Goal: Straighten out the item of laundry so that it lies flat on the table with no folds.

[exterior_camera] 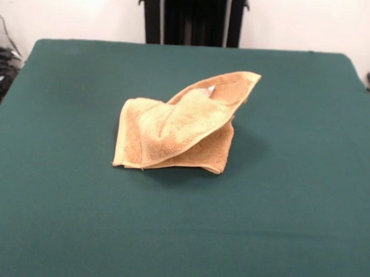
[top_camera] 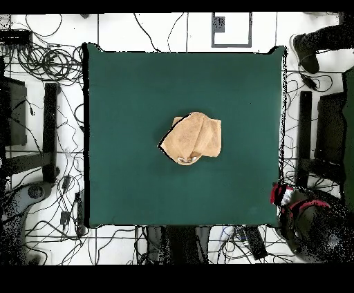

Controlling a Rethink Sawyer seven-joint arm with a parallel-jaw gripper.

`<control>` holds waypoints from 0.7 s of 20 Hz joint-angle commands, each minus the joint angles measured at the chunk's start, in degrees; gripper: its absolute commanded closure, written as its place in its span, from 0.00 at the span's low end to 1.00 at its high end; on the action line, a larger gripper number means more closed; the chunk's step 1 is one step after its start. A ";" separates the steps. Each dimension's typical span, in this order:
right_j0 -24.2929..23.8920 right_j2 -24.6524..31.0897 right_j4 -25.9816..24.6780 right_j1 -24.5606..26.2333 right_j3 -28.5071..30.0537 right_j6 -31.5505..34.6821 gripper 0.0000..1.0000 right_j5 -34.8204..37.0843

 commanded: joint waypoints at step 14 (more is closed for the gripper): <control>-7.06 10.05 -1.31 -1.49 0.96 -10.21 0.00 12.41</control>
